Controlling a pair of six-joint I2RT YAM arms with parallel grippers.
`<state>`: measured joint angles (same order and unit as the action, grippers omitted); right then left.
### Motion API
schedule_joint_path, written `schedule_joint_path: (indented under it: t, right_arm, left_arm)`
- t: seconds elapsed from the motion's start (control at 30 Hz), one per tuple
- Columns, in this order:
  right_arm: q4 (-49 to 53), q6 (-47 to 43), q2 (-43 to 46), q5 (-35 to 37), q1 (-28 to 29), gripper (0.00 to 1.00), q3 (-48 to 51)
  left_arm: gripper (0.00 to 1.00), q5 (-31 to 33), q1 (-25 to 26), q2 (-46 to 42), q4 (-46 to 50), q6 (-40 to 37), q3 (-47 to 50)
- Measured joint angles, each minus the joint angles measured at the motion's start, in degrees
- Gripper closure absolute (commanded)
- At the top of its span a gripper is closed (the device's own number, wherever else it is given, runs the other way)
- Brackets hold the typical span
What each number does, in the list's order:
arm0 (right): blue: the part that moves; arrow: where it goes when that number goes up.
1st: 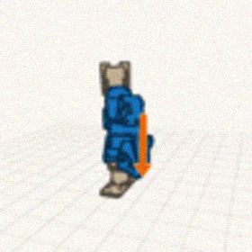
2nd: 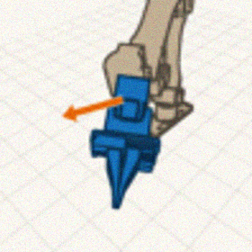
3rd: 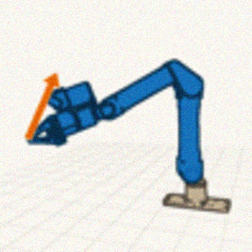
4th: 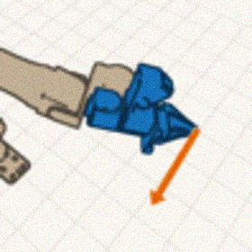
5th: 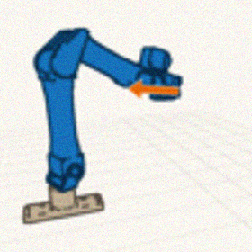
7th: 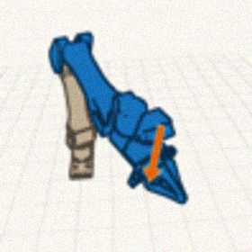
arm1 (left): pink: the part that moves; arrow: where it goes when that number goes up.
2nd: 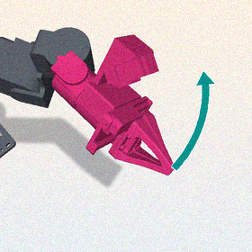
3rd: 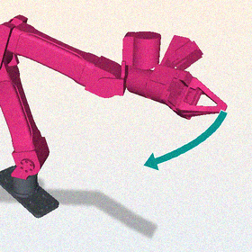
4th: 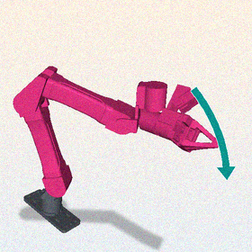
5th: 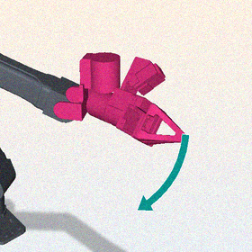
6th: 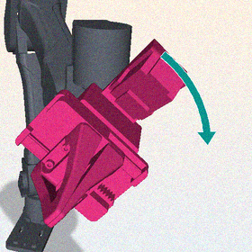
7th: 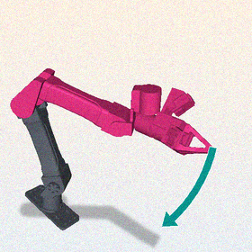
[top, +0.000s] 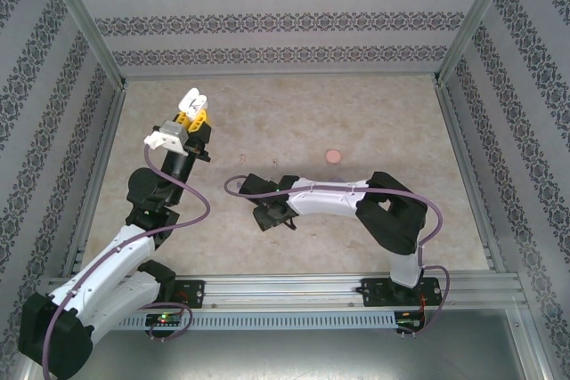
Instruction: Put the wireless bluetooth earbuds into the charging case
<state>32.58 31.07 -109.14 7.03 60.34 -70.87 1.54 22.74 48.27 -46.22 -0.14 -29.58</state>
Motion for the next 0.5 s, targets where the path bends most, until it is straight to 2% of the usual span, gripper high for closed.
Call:
schedule_joint_path:
  t: [0.5]
  right_arm:
    - [0.2,0.0,-2.3,-0.1,0.3,0.57,-1.5]
  left_arm:
    - [1.0,0.0,-0.1,-0.7,0.8,0.6,0.8]
